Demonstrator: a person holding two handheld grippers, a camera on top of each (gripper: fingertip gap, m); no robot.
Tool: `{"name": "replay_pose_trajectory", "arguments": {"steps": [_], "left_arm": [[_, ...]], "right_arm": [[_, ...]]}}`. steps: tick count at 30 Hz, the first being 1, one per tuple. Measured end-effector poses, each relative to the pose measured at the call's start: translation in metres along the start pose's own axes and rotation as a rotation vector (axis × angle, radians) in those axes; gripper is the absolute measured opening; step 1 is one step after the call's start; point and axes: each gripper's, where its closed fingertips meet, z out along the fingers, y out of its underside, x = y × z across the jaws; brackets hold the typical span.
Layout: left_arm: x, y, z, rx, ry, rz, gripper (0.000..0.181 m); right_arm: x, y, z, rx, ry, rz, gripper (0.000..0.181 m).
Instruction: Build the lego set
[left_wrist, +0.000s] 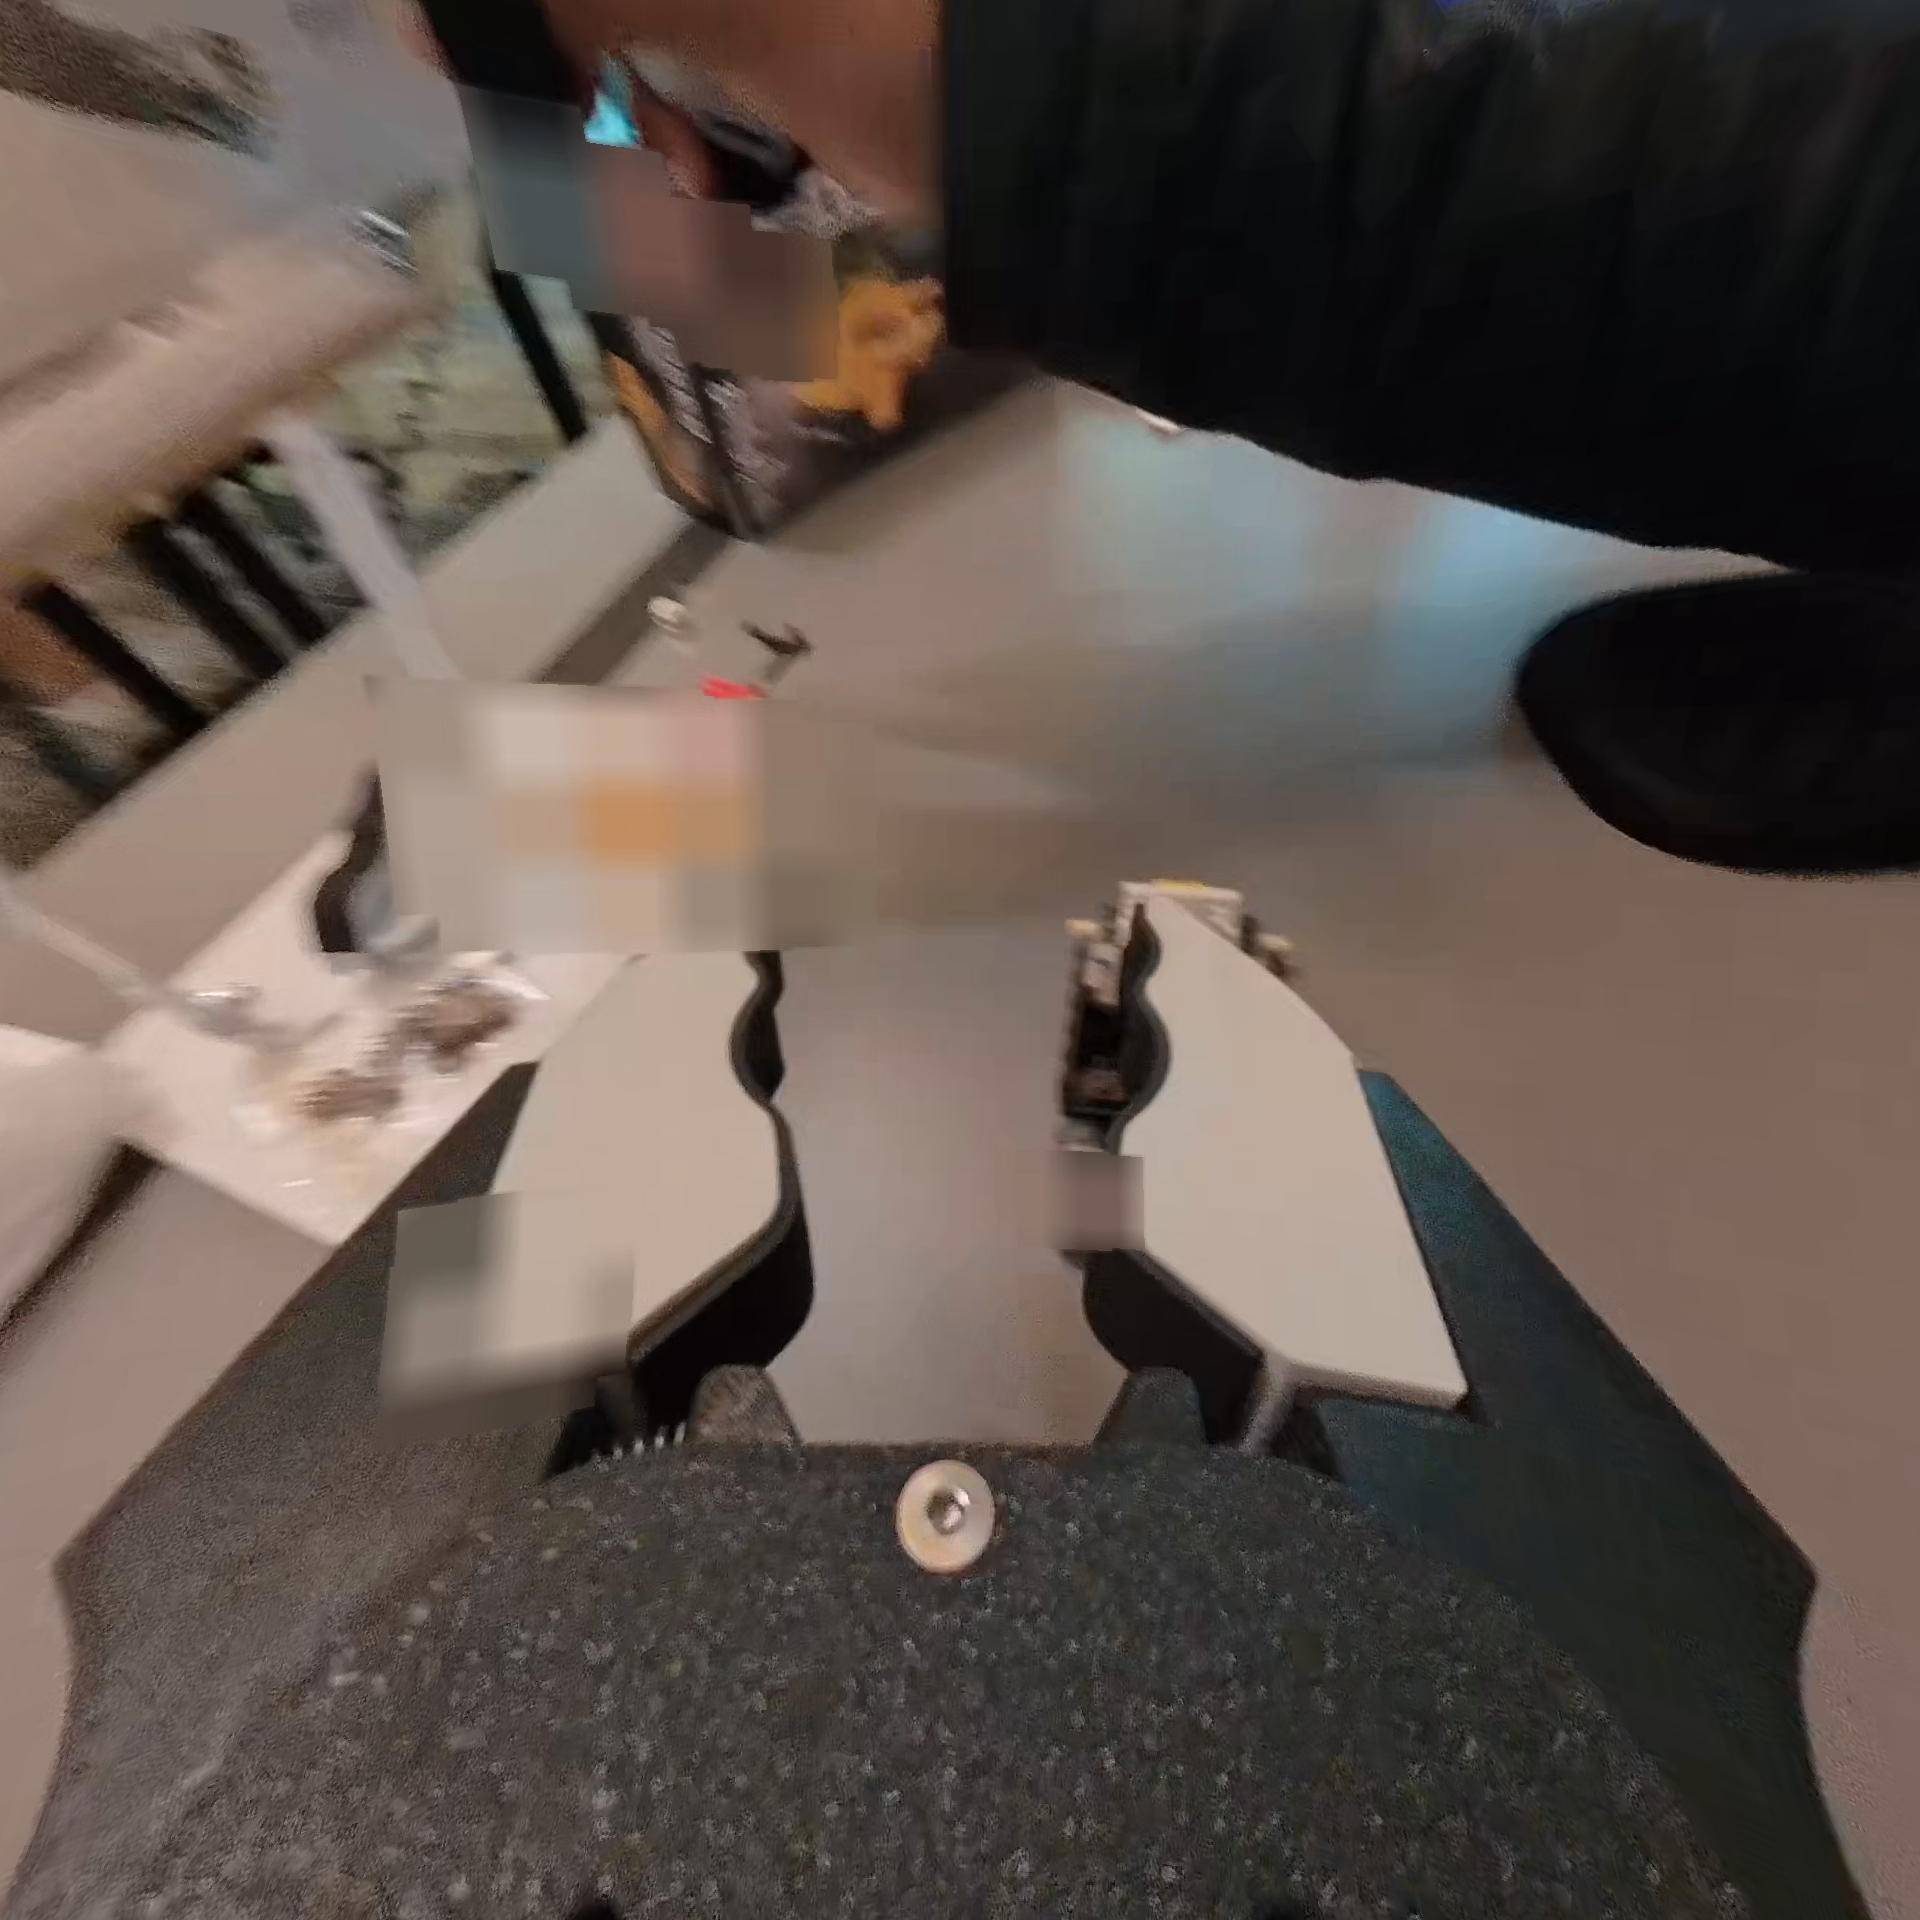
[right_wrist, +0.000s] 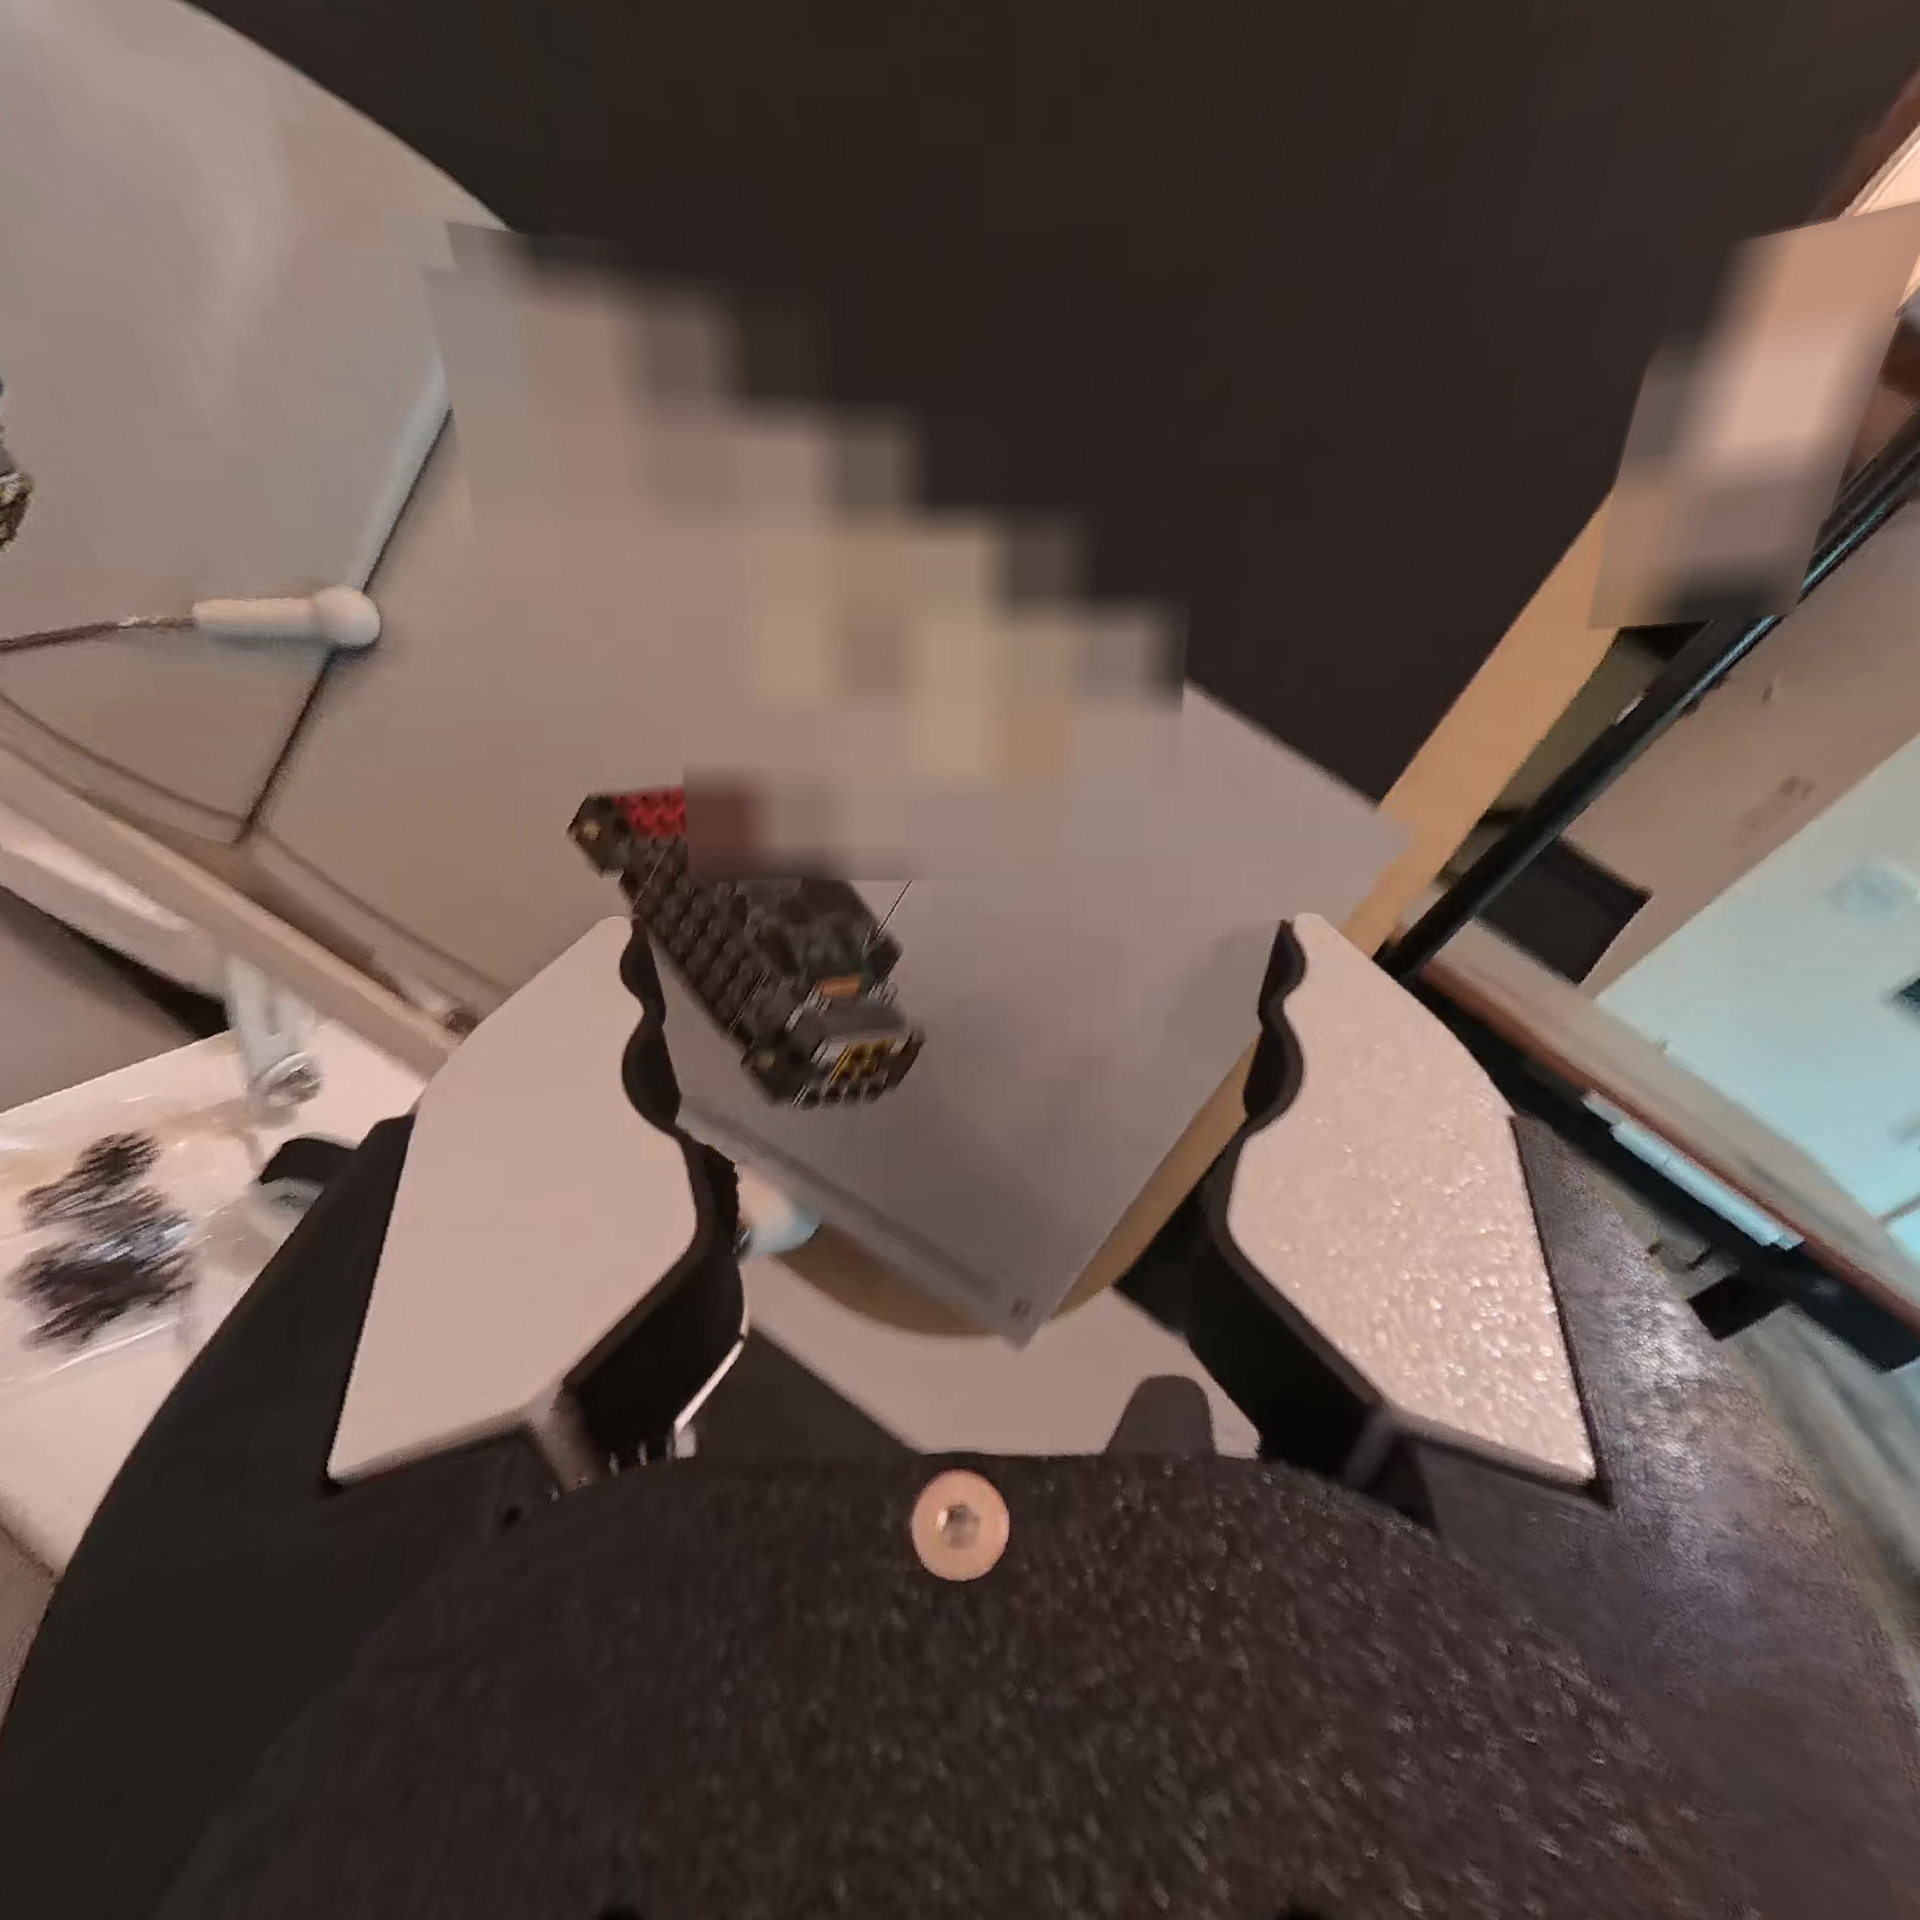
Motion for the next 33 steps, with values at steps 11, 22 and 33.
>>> {"name": "replay_pose_trajectory", "arguments": {"steps": [11,22,33], "left_arm": [[-0.072,-0.041,-0.021,0.086,-0.242,-0.029,0.048],[-0.073,-0.032,-0.005,0.099,-0.245,-0.092,0.047],[-0.073,-0.022,-0.005,0.122,-0.233,-0.140,0.046]], "right_arm": [[-0.008,0.007,0.015,0.013,0.002,-0.022,0.079],[0.009,-0.011,0.007,0.040,0.074,-0.053,0.063],[0.010,-0.001,0.025,-0.011,0.000,0.035,0.042]]}}
